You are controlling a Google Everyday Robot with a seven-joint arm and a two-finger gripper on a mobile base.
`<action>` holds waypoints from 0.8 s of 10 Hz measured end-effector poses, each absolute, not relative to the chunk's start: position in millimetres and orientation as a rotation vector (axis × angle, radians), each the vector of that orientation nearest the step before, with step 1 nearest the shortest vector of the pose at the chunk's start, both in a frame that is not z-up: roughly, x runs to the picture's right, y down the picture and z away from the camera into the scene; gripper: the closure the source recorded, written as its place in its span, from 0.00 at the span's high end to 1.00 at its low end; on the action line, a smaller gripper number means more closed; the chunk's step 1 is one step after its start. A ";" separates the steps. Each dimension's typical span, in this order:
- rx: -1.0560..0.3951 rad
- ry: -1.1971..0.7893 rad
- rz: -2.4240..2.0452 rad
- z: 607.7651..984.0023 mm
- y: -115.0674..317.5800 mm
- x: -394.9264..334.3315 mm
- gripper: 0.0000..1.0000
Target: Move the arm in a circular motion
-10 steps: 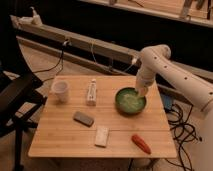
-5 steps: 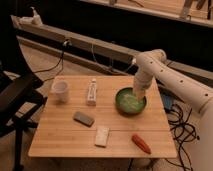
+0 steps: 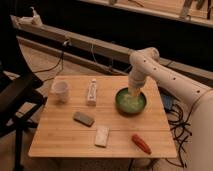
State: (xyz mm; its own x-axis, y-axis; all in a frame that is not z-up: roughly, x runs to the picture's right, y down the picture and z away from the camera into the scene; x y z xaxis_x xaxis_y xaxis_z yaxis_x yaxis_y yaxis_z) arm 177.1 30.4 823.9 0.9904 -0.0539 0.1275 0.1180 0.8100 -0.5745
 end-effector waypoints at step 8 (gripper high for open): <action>-0.482 -0.258 -0.067 841.9 -35.2 100.1 0.00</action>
